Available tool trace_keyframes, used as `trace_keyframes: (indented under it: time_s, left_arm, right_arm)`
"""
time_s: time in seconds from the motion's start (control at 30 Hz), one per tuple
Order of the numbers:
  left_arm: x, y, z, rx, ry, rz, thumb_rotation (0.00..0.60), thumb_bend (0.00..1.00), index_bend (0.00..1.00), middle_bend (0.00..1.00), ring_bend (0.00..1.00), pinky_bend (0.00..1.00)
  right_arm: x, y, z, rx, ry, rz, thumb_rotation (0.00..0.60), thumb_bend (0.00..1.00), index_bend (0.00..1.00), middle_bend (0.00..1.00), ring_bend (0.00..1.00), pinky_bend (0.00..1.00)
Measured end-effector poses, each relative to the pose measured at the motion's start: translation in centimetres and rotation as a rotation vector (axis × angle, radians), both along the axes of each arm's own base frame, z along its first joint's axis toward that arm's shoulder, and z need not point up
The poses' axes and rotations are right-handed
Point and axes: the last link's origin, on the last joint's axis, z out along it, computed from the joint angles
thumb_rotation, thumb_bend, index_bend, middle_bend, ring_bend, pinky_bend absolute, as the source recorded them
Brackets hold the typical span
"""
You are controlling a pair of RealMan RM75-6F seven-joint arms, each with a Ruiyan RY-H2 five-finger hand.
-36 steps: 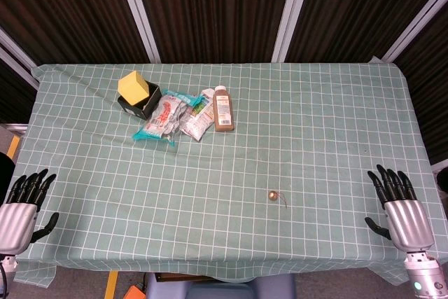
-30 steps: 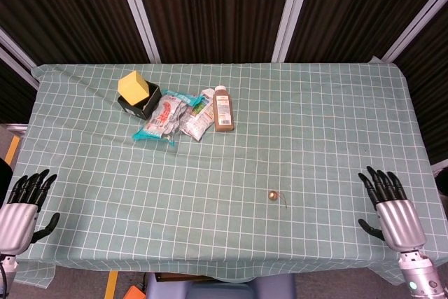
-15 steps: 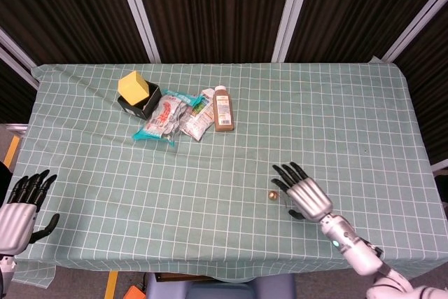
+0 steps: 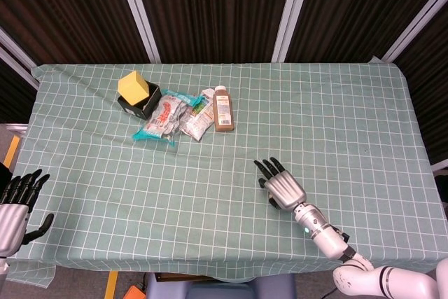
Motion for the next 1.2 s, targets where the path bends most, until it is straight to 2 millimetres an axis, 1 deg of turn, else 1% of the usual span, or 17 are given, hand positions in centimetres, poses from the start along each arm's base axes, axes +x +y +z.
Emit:
trace_keyframes:
  time_s: [0.1,0.3,0.67,0.77,1.2]
  left_arm:
    - [0.0,0.0,-0.1,-0.005,0.002,0.001,0.6,0.38,0.0,0.0,0.0,0.06]
    - [0.0,0.1,-0.2,-0.009,0.006,0.001,0.6,0.38,0.0,0.0,0.0,0.06]
    - [0.0,0.2,-0.3,-0.013,0.007,0.003,0.6,0.38,0.0,0.0,0.0,0.06]
    - [0.0,0.1,-0.4,-0.016,0.01,0.004,0.6,0.38,0.0,0.0,0.0,0.06]
    - [-0.1,0.1,-0.4,-0.021,0.014,0.009,0.6,0.38,0.0,0.0,0.0,0.06]
  right_arm:
    - [-0.3,0.0,0.1,-0.002,0.001,-0.009,0.6,0.39,0.56,0.0,0.0,0.0]
    - [-0.6,-0.3,0.1,-0.007,0.005,-0.013,0.6,0.46,0.59,0.0,0.0,0.0]
    - [-0.9,-0.2,-0.1,-0.001,0.018,-0.017,0.6,0.46,0.64,0.0,0.0,0.0]
    - [-1.0,-0.2,0.0,-0.005,0.019,-0.016,0.6,0.48,0.66,0.0,0.0,0.0]
    - [-1.2,-0.2,0.2,-0.01,0.026,-0.023,0.6,0.49,0.68,0.01,0.0,0.0]
